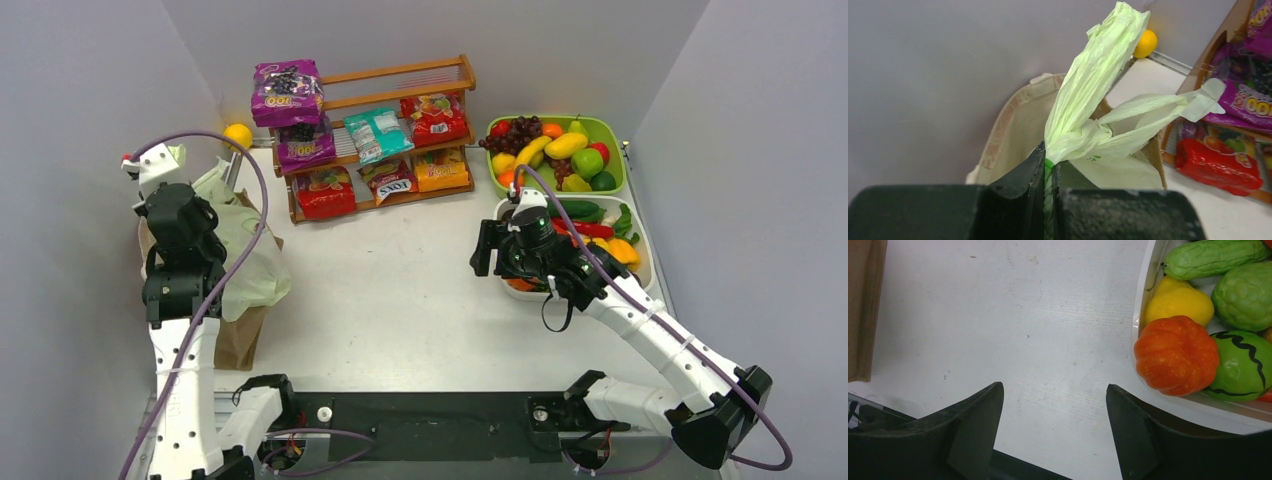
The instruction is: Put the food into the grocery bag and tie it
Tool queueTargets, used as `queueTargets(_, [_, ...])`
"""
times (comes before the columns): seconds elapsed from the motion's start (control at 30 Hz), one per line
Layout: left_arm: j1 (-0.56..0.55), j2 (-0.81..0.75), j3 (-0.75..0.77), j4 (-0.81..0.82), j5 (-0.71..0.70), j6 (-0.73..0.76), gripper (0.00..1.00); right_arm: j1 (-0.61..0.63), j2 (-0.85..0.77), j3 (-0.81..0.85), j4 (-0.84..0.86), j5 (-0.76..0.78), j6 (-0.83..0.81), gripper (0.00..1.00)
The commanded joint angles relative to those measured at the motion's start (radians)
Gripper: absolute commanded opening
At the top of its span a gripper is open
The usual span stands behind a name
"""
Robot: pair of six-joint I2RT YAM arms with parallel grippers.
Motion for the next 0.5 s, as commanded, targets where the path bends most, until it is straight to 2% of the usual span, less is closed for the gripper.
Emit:
queueTargets(0.0, [0.005,-0.050,-0.065,0.065,0.088,-0.153,0.00,0.019,0.012,0.013,0.036,0.038,0.016,0.71])
queueTargets(0.17, [0.006,-0.097,-0.127,0.067,0.048,-0.200,0.00,0.021,0.010,-0.008,0.054,0.033,0.019,0.71])
queueTargets(0.33, [0.005,-0.093,-0.181,0.080,-0.071,-0.210,0.00,0.020,0.010,-0.021,0.054,0.037,0.011,0.71])
queueTargets(0.47, [0.011,-0.079,-0.235,0.090,-0.113,-0.244,0.00,0.021,0.004,-0.033,0.058,0.039,0.016,0.71])
